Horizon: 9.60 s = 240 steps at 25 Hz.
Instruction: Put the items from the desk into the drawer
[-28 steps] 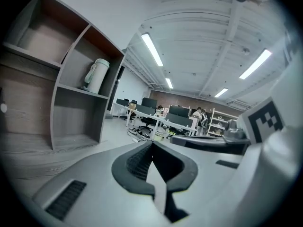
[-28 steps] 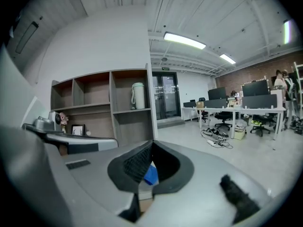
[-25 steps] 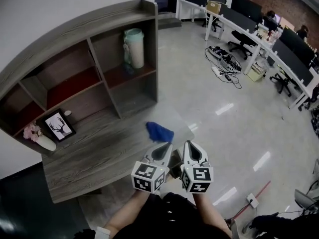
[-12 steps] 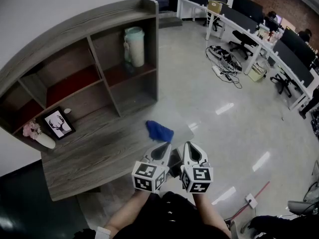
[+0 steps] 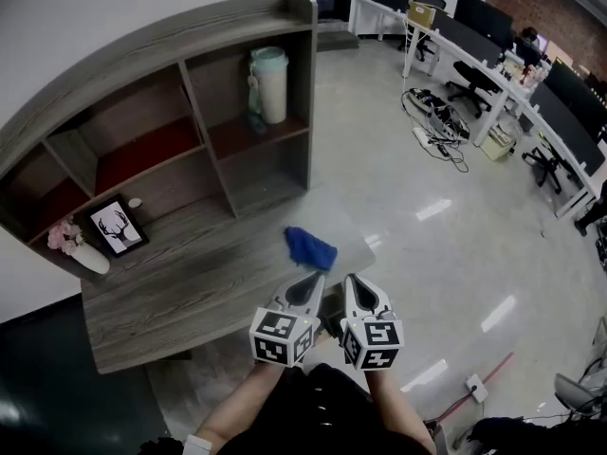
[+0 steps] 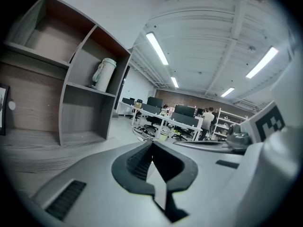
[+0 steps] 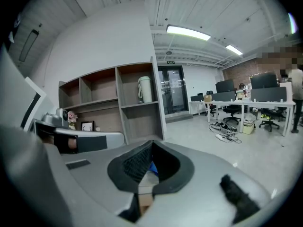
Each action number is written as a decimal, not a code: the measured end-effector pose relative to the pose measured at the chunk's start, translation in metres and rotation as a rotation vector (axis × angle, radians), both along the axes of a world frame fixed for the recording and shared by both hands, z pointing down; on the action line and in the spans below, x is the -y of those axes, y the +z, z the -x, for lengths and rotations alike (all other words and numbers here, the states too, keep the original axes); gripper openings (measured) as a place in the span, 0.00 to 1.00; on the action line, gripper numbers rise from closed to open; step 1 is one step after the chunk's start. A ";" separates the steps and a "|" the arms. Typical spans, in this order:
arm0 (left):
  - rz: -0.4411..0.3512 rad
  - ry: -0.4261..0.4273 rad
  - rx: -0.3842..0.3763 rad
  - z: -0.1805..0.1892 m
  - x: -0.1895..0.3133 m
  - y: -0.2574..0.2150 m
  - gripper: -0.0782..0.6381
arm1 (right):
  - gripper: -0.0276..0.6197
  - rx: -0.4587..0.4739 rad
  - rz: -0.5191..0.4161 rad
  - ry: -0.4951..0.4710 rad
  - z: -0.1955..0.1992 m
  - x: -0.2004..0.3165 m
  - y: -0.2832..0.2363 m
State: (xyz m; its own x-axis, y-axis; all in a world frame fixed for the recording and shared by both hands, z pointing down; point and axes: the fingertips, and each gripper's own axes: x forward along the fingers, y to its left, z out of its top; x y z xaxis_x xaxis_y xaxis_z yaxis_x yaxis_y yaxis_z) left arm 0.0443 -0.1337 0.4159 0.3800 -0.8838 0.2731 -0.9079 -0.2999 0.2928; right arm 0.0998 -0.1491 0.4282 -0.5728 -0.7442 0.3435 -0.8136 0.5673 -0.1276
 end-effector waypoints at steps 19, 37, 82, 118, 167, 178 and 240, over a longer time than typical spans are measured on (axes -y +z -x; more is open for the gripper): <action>0.074 -0.066 0.006 0.029 0.020 0.027 0.12 | 0.06 -0.038 0.053 -0.053 0.027 0.029 0.020; 0.150 -0.083 -0.001 0.052 0.057 0.076 0.12 | 0.06 -0.096 0.128 -0.062 0.041 0.064 0.070; 0.231 -0.178 -0.048 0.110 0.097 0.137 0.12 | 0.51 -0.265 0.367 -0.119 0.106 0.114 0.163; 0.282 -0.174 -0.088 0.105 0.095 0.159 0.12 | 0.25 -0.485 0.316 -0.070 0.090 0.127 0.205; 0.143 -0.082 -0.015 0.060 0.026 0.056 0.12 | 0.23 -0.292 0.146 0.005 0.055 0.047 0.060; 0.160 0.033 -0.025 0.017 0.005 0.069 0.12 | 0.23 -0.324 0.176 0.119 -0.002 0.017 0.071; 0.323 -0.061 -0.052 0.004 -0.052 0.207 0.12 | 0.25 -0.555 0.345 -0.145 0.000 -0.035 0.242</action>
